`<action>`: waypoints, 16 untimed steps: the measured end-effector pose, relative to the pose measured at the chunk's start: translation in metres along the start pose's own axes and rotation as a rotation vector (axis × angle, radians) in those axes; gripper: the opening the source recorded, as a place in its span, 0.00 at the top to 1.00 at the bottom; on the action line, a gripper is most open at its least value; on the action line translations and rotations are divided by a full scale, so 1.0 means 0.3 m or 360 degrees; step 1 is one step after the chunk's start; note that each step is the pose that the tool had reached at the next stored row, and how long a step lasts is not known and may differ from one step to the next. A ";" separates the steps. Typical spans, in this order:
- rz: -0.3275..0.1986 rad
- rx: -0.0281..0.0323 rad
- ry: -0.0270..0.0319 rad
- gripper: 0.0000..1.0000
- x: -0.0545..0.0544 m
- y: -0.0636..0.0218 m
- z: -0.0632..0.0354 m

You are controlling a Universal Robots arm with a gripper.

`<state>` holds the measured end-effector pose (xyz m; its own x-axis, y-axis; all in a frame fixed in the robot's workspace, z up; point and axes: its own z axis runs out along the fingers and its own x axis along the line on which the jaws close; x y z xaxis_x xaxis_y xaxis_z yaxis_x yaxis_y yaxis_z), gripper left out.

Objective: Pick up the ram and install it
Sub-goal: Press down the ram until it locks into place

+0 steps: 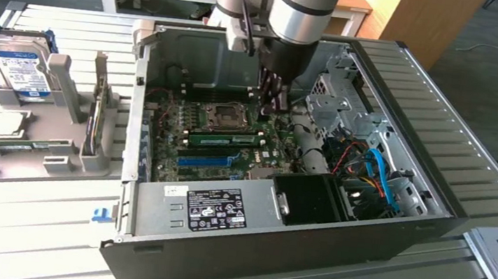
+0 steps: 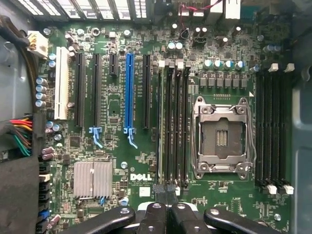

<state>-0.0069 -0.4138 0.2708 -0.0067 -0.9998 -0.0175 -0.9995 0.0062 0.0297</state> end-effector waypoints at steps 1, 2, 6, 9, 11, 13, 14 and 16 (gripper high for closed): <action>0.0000 0.00000 -0.00001 0.90 0.000 0.000 0.005; 0.0000 0.00000 0.00001 0.90 0.000 0.000 0.010; 0.0000 0.00000 -0.00001 0.90 0.000 -0.001 0.029; 0.0000 0.00000 0.00000 0.90 0.001 -0.001 0.044; 0.0000 0.00000 -0.00003 0.90 0.001 -0.002 0.054; 0.0000 0.00000 0.00000 0.90 0.001 -0.002 0.065; 0.0000 0.00000 0.00000 0.90 0.001 -0.002 0.071; 0.0000 0.00000 0.00000 0.90 0.001 -0.002 0.082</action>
<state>-0.0069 -0.4138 0.2463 -0.0066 -0.9998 -0.0175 -0.9995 0.0061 0.0297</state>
